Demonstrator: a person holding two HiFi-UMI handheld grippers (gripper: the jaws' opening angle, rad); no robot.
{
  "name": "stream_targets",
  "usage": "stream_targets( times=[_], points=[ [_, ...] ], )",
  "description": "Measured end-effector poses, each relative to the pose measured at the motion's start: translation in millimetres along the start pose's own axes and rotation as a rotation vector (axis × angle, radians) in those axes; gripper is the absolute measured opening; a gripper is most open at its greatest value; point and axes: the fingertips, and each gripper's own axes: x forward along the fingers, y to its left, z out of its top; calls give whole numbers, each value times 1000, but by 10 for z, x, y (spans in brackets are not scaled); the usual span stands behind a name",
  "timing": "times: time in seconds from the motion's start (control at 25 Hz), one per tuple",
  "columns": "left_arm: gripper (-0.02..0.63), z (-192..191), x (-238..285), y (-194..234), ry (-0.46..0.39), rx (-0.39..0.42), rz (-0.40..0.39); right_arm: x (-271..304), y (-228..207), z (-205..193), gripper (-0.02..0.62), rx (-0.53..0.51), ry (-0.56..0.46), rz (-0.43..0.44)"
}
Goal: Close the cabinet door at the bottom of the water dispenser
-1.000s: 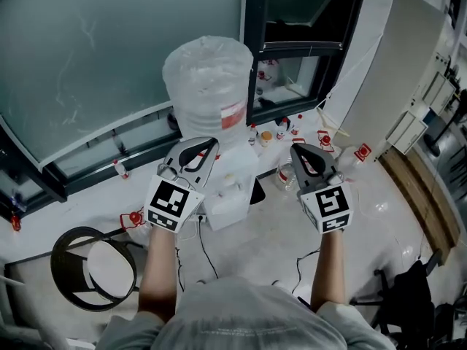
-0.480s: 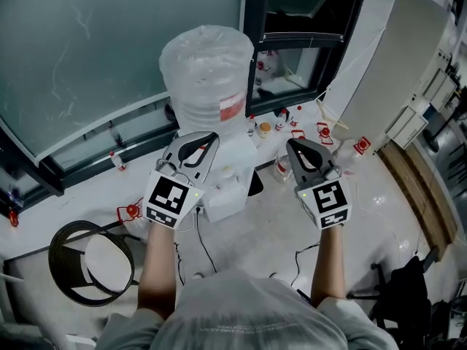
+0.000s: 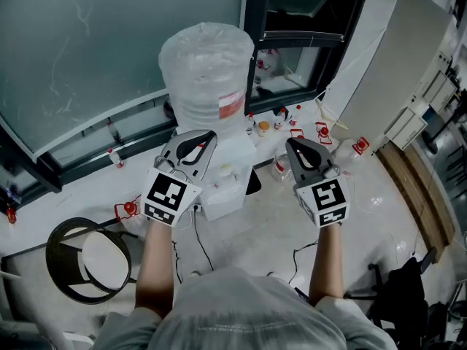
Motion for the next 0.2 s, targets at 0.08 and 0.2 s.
stream_targets(
  times=[0.08, 0.2],
  points=[
    [21, -17, 2, -18, 3, 0, -2, -9, -15, -8, 28, 1, -4, -6],
    [21, -49, 17, -35, 10, -5, -4, -14, -41, -4, 28, 1, -11, -11]
  ],
)
